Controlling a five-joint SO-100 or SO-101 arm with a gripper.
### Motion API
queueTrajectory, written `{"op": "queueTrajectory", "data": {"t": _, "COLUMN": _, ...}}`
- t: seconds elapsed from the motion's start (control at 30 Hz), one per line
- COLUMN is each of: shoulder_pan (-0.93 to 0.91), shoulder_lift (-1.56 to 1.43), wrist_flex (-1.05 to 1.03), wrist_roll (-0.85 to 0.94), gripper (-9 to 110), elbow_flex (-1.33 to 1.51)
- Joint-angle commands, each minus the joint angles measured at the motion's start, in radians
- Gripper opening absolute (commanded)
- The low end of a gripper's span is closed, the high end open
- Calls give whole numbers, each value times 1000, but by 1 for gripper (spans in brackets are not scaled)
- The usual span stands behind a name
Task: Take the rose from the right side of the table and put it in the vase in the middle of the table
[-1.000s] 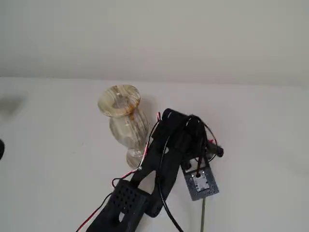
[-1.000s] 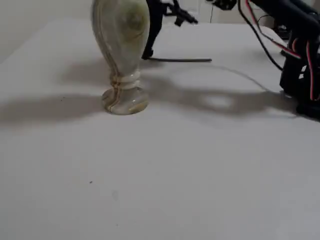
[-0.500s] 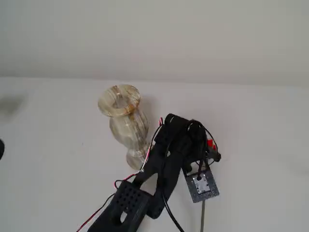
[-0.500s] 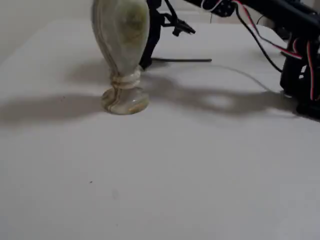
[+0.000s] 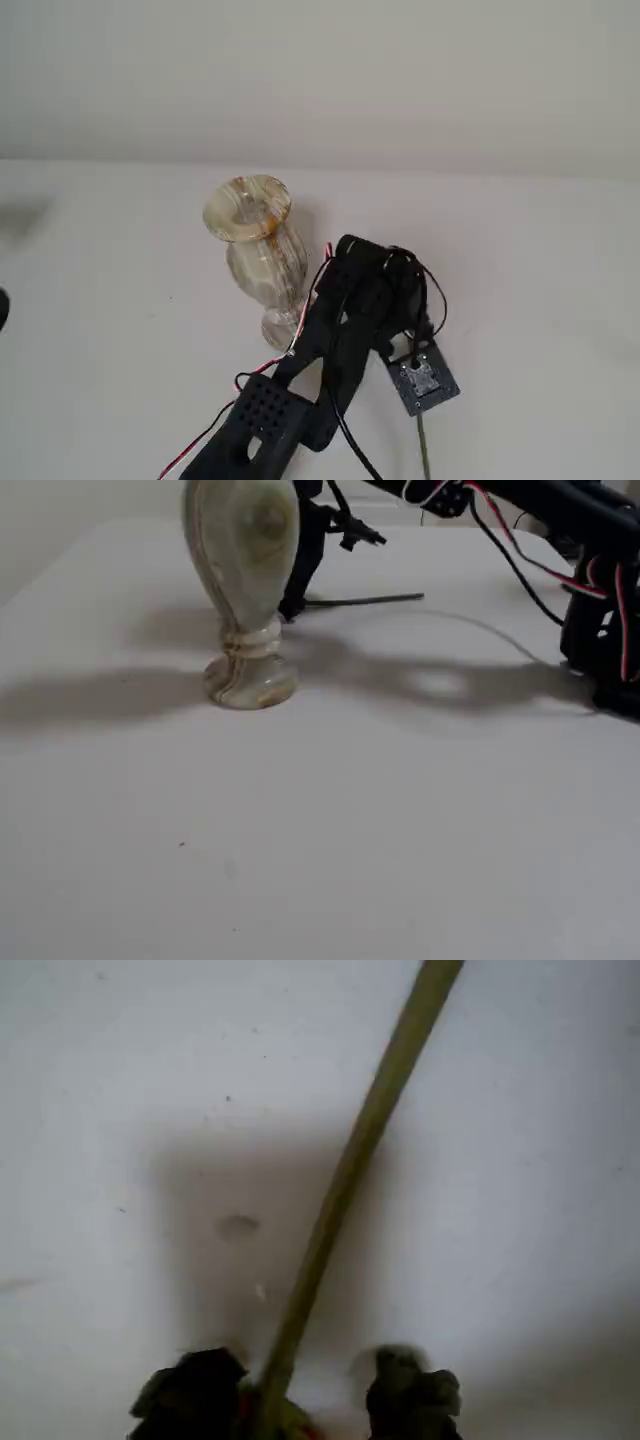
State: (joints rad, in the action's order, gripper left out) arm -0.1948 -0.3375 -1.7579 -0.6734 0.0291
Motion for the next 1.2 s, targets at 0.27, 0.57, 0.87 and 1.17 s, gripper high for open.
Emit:
{"op": "queueTrajectory", "data": {"t": 0.27, "shoulder_pan": 31, "shoulder_lift": 29, "wrist_flex": -46, "wrist_roll": 52, "gripper": 0, "elbow_flex": -2}}
{"op": "queueTrajectory", "data": {"t": 0.57, "shoulder_pan": -2, "shoulder_lift": -51, "wrist_flex": -41, "wrist_roll": 34, "gripper": 0, "elbow_flex": -107}}
{"op": "queueTrajectory", "data": {"t": 0.87, "shoulder_pan": -69, "shoulder_lift": -356, "wrist_flex": -9, "wrist_roll": -55, "gripper": 0, "elbow_flex": -107}}
{"op": "queueTrajectory", "data": {"t": 1.17, "shoulder_pan": -114, "shoulder_lift": -696, "wrist_flex": 41, "wrist_roll": -146, "gripper": 0, "elbow_flex": -107}}
